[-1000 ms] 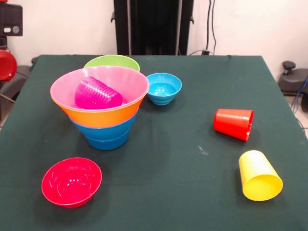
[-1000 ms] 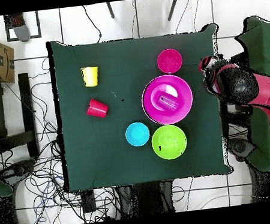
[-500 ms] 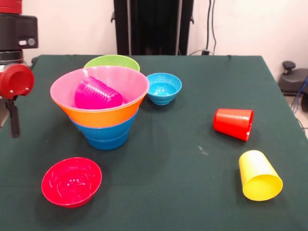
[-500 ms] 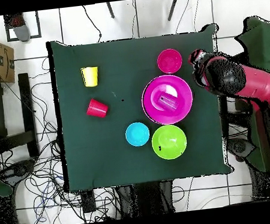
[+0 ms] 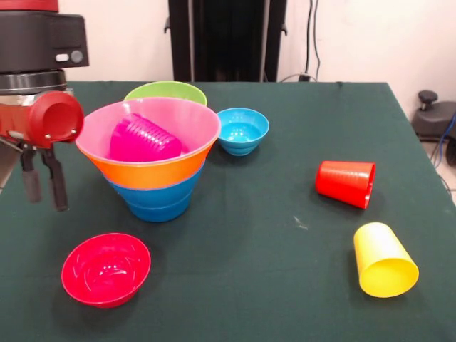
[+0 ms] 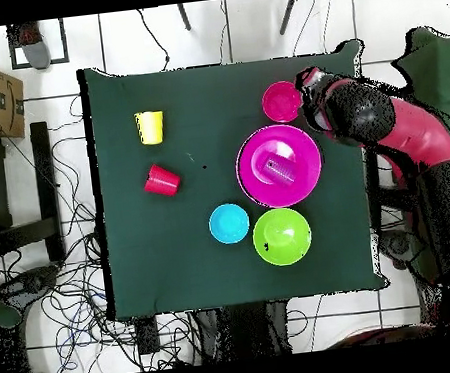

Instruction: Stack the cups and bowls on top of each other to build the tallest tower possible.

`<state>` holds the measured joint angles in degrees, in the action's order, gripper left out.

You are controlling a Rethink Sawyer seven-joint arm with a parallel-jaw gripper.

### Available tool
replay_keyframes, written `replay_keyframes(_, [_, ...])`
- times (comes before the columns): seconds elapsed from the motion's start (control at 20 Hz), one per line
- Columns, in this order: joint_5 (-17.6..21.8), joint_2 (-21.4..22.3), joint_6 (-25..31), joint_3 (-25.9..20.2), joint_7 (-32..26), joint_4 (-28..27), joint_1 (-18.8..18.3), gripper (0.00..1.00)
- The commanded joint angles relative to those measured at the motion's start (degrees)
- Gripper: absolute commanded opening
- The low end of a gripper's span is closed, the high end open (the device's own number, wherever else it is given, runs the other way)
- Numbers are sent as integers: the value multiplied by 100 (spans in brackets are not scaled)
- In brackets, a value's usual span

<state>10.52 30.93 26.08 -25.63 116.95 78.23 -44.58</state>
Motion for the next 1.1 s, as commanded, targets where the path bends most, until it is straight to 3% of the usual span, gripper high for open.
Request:
replay_keyframes(0.05, [-307, -35, 147, 243, 889, 266, 300, 100])
replay_keyframes(0.4, [-52, -864, -976, 295, 665, -52, 295, 100])
replay_keyframes(0.6, [51, -1305, -886, 690, 558, -518, 577, 100])
replay_keyframes(0.75, [48, -1386, -724, 828, 392, -645, 668, 100])
replay_keyframes(1.1, [-52, -1565, -929, 548, 184, -628, 465, 100])
